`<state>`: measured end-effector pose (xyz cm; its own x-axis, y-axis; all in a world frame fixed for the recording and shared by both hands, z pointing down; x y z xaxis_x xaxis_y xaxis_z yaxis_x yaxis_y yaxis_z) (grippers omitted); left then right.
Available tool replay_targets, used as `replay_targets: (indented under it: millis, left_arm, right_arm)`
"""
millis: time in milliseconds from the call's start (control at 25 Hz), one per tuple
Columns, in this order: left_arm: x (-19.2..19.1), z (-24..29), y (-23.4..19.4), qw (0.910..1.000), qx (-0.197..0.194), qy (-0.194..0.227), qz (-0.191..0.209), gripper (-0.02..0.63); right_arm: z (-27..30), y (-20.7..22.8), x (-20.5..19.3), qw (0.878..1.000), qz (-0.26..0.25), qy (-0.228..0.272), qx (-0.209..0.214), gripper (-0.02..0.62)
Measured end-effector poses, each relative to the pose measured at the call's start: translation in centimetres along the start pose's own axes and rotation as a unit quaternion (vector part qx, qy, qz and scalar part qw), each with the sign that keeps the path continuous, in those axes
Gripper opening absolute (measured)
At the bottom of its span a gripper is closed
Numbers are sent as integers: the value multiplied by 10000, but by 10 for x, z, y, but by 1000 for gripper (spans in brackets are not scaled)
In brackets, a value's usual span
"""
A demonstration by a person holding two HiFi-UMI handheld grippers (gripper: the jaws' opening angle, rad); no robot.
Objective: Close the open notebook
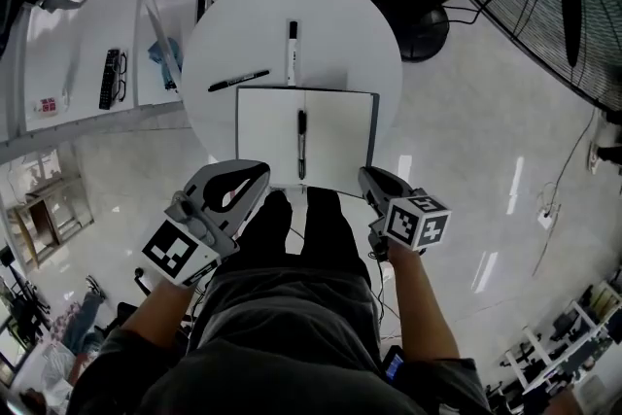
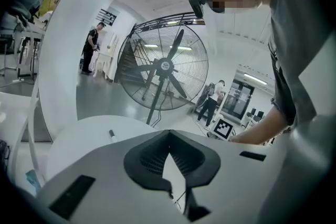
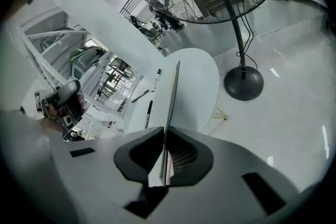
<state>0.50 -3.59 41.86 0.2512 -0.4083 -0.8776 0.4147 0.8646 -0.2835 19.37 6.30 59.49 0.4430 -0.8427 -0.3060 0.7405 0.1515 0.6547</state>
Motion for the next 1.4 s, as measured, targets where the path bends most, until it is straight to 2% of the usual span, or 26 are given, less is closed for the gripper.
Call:
replay_targets:
  millis: [80, 320, 720, 880, 1400]
  left_arm:
    - [4, -7, -2, 9999, 44, 103, 13, 15]
    - [-8, -36, -6, 9996, 151, -82, -241, 15]
    - [-8, -87, -27, 9975, 473, 494, -160, 15]
    - [-22, -109, -32, 9970, 566, 279, -448, 15]
    - [-45, -164, -56, 9918, 977, 399, -715, 15]
  right_arm:
    - [-5, -11, 4, 10000, -68, 33, 24, 38]
    - [-10, -44, 10, 9994, -286, 111, 134, 37]
    - [5, -109, 11, 9960, -793, 29, 404, 37]
    - [19, -132, 6, 9936, -988, -39, 547, 37]
    - [83, -183, -14, 9844, -1521, -544, 699, 38]
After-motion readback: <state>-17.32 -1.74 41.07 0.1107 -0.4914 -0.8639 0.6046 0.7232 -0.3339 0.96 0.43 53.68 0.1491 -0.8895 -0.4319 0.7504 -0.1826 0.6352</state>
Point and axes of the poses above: the fingertips, and each gripper's own axes: z forward along the fingers, y to its right, x out of its top, the point moved 3 cm from there along -z, backward along the fingers, and after that the axes turned 4 degrees about z, right-handed, at the moved point
